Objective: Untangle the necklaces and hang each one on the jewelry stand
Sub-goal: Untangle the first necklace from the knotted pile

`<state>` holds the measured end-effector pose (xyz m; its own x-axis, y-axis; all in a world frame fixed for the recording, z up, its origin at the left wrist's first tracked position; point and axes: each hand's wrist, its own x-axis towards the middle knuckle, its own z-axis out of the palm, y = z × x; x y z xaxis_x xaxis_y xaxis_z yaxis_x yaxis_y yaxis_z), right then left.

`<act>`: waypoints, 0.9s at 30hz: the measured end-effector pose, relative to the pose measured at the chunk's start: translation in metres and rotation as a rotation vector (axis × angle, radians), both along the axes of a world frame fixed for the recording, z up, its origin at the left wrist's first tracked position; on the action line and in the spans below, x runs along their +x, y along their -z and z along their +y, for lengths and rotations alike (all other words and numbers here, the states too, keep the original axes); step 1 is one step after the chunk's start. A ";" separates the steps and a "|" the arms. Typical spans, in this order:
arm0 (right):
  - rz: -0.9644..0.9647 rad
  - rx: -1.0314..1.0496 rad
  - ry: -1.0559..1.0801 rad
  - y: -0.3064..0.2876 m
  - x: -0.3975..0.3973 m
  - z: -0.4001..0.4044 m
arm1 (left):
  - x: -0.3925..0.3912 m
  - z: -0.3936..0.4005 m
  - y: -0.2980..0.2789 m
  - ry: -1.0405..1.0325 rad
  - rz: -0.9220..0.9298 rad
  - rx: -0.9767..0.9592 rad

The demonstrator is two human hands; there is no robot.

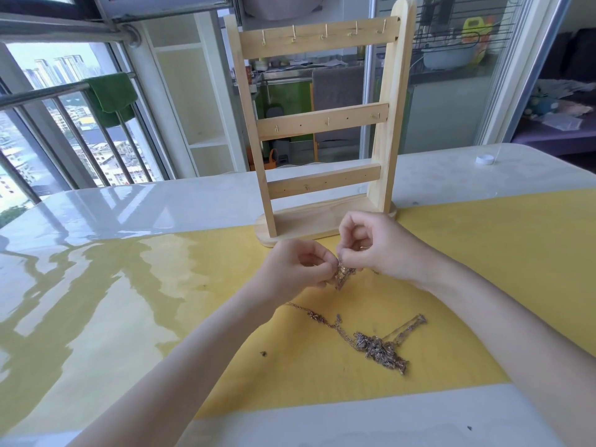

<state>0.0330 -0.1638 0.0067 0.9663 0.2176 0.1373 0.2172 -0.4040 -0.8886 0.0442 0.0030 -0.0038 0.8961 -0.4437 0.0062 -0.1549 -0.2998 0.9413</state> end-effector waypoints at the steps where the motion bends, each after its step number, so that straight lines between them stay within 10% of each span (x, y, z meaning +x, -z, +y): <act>1: 0.045 0.076 -0.010 0.000 0.001 -0.002 | 0.000 0.001 -0.002 0.001 0.083 -0.070; 7: 0.144 0.243 -0.105 -0.006 -0.001 -0.005 | 0.004 0.006 -0.005 -0.016 0.343 -0.366; 27: 0.217 0.329 -0.050 -0.002 0.001 0.000 | -0.001 -0.002 0.003 0.025 -0.094 -0.034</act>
<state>0.0335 -0.1639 0.0087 0.9699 0.2434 0.0008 0.0219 -0.0841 -0.9962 0.0436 0.0006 -0.0064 0.8797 -0.4638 0.1050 -0.2497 -0.2625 0.9321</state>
